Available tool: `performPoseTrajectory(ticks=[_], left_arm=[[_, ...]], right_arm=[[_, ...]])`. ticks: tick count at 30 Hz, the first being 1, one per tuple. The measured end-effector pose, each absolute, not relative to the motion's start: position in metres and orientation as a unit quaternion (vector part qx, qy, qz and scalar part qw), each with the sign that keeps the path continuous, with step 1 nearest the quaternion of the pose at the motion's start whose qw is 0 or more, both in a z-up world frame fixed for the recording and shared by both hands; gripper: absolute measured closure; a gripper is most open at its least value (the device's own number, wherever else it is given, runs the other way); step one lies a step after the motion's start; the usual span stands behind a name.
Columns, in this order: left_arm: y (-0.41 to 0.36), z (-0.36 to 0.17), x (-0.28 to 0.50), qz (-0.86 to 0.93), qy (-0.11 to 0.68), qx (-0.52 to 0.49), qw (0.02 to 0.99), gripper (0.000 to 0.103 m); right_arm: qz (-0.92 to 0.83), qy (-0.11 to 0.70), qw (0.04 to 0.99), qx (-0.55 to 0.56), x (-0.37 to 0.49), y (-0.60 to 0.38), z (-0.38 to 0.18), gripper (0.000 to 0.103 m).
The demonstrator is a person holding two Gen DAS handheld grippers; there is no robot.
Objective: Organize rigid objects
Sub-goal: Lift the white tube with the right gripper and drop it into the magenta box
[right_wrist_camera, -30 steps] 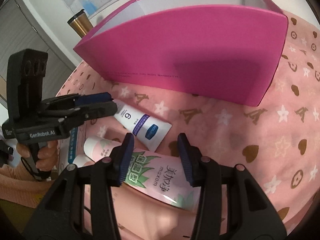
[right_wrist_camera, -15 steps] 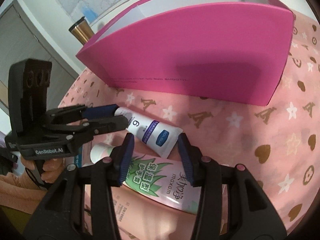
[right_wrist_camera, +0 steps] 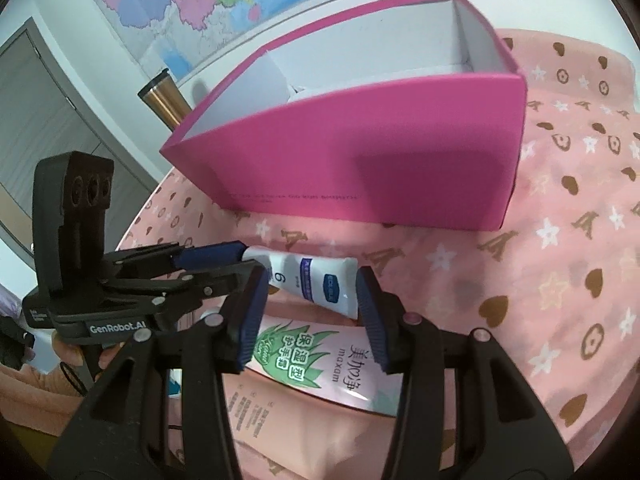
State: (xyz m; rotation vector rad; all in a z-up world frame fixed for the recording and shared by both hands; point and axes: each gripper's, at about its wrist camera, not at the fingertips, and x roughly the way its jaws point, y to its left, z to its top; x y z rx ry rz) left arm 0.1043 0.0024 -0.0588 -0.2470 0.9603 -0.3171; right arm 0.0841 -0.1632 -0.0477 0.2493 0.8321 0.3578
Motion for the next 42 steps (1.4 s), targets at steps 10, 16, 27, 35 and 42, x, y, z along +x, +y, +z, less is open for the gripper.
performPoseTrajectory(ticks=[10,16,27,35,42], left_arm=[[0.000,-0.035,0.097,-0.160,0.433,-0.126,0.878,0.058],[-0.001,-0.005,0.093,-0.168,0.396,-0.121,0.894,0.058],[-0.005,0.047,0.121,-0.165,0.337,-0.079,0.924,0.058],[-0.008,0.043,0.149,-0.143,0.343,-0.068,0.926,0.058],[-0.006,0.024,0.166,-0.145,0.374,-0.081,0.912,0.058]], right_arm=[[0.164,0.375,0.905,0.115,0.076,-0.167,-0.026,0.054],[0.161,0.348,0.918,0.100,0.069,-0.168,-0.003,0.054],[0.165,0.298,0.937,0.084,0.088,-0.175,0.045,0.054],[0.155,0.301,0.938,0.080,0.119,-0.179,0.050,0.054],[0.143,0.326,0.930,0.091,0.141,-0.188,0.034,0.054]])
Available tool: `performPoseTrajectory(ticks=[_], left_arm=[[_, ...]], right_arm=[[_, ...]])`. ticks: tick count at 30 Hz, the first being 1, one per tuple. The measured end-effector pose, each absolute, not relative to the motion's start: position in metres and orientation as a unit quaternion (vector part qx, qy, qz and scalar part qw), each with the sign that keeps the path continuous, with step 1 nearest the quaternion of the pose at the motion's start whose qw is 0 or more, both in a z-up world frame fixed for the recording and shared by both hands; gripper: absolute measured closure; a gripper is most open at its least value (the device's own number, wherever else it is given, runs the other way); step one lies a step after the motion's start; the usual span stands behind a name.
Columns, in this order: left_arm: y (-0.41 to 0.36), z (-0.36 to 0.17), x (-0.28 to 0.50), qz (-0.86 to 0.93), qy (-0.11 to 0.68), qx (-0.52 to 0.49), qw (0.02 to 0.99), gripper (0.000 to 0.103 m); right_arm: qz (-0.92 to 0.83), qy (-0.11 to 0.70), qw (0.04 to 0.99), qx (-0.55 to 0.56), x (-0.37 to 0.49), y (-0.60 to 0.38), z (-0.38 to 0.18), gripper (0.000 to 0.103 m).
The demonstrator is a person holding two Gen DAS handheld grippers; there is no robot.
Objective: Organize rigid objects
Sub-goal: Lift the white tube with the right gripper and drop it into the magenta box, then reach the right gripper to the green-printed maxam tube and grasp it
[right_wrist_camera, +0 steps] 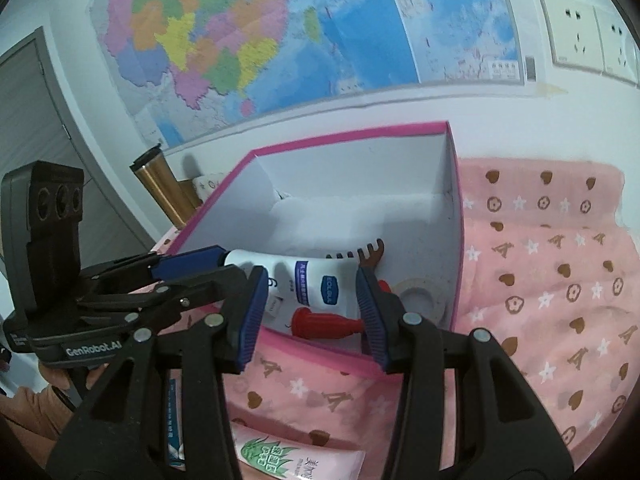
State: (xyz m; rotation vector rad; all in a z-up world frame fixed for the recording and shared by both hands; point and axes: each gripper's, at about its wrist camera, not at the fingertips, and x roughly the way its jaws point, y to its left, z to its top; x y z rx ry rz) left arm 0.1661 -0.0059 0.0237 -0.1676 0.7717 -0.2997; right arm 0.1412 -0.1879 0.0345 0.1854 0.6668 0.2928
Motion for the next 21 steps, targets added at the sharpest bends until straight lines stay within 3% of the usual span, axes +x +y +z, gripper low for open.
performPoseTrajectory(ticks=[11,21], left_arm=[[-0.002,0.007,0.178,-0.148,0.401,-0.106,0.898,0.058],[0.002,0.021,0.149,-0.147,0.360,-0.080,0.918,0.056]], right_arm=[[0.124,0.342,0.928,0.086,0.150,-0.190,0.023,0.055],[0.123,0.322,0.934,0.093,0.129,-0.198,0.031,0.054]])
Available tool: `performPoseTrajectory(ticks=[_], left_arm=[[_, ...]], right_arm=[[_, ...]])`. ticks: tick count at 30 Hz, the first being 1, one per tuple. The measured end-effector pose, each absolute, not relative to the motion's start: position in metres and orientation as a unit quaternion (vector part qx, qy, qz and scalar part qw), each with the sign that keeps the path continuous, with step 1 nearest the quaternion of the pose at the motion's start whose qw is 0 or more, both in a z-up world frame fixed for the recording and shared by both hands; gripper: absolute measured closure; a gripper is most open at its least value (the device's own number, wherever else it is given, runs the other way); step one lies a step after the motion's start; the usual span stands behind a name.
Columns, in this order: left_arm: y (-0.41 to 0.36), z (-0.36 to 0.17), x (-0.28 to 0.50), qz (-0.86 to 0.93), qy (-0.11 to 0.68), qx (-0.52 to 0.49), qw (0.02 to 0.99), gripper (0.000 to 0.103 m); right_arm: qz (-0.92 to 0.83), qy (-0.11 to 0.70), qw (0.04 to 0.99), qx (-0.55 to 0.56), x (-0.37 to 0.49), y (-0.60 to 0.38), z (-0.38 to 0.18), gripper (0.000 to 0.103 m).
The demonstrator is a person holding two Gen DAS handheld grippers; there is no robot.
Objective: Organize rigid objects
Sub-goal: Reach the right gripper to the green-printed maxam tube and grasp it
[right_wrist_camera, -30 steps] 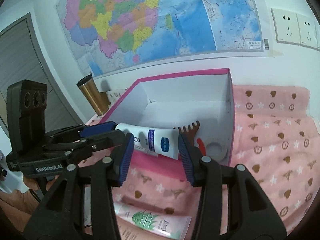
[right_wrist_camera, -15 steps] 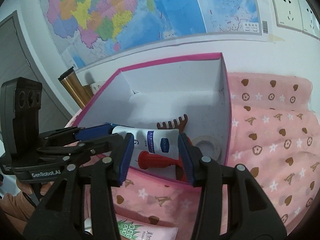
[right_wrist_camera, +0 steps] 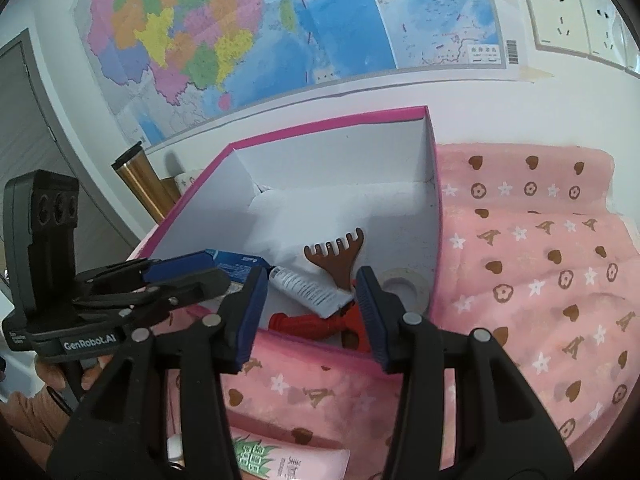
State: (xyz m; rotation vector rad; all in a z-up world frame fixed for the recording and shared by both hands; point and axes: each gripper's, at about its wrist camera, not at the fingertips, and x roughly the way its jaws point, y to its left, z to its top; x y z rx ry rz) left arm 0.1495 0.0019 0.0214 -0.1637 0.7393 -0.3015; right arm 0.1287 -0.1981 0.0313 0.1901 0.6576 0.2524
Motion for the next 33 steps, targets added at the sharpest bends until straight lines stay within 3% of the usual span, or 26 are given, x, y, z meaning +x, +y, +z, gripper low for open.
performPoseTrajectory(ticks=[8,12,33], left_arm=[[0.004,0.025,0.109,-0.155,0.334,-0.060,0.928,0.052],[0.003,0.015,0.098,-0.152,0.346,-0.051,0.924,0.052],[-0.015,-0.031,0.073,-0.144,0.407,-0.028,0.901,0.052]], right_arm=[[0.137,0.308,0.937,0.092,0.096,-0.202,0.035,0.054],[0.135,0.314,0.935,0.099,0.080,-0.207,0.026,0.049],[0.129,0.384,0.904,0.140,0.054,-0.214,-0.033,0.048]])
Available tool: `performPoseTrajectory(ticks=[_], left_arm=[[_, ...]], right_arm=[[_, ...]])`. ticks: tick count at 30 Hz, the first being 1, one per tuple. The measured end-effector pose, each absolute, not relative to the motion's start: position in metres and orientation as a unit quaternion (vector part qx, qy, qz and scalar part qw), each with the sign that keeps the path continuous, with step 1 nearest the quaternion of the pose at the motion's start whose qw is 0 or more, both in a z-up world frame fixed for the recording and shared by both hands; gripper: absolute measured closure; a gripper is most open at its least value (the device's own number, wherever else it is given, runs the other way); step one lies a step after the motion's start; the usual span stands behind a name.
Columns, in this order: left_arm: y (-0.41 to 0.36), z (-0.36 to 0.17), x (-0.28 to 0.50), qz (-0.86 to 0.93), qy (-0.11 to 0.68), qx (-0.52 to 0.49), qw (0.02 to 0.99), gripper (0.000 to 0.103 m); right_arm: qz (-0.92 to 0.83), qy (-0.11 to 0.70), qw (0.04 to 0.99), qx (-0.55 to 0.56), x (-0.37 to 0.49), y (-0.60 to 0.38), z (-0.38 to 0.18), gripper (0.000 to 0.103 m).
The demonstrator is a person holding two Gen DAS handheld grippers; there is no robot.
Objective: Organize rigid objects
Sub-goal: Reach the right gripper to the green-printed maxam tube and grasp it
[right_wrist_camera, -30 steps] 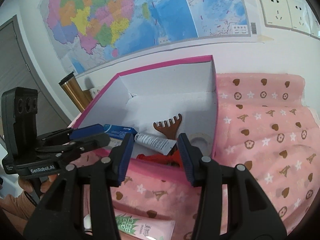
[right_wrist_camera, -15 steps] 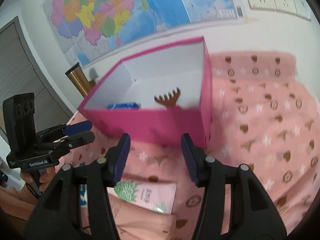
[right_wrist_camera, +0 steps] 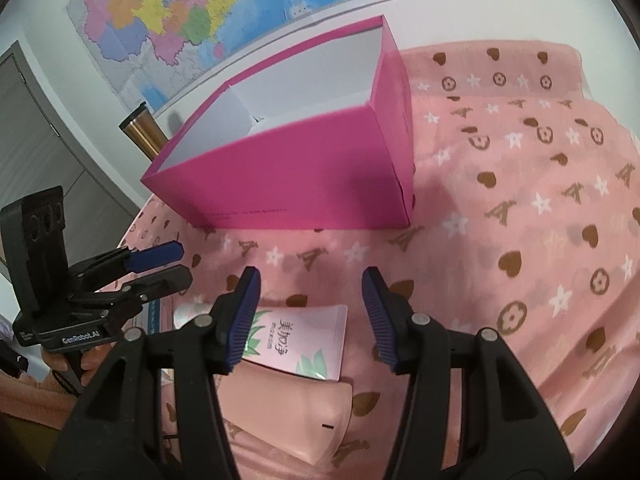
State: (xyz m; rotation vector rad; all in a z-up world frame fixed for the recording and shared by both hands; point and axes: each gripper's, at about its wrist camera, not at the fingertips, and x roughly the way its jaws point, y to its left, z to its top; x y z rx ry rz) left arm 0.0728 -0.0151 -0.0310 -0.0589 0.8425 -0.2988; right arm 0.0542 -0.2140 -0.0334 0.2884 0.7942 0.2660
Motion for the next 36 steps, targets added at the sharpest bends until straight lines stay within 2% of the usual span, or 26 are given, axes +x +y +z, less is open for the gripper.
performPoseTrajectory(ticks=[36], left_arm=[[-0.011,-0.059,0.043,-0.198,0.475,-0.074,0.854,0.052]], right_arm=[[0.147,0.420,0.886,0.130,0.044,-0.198,-0.068,0.048]])
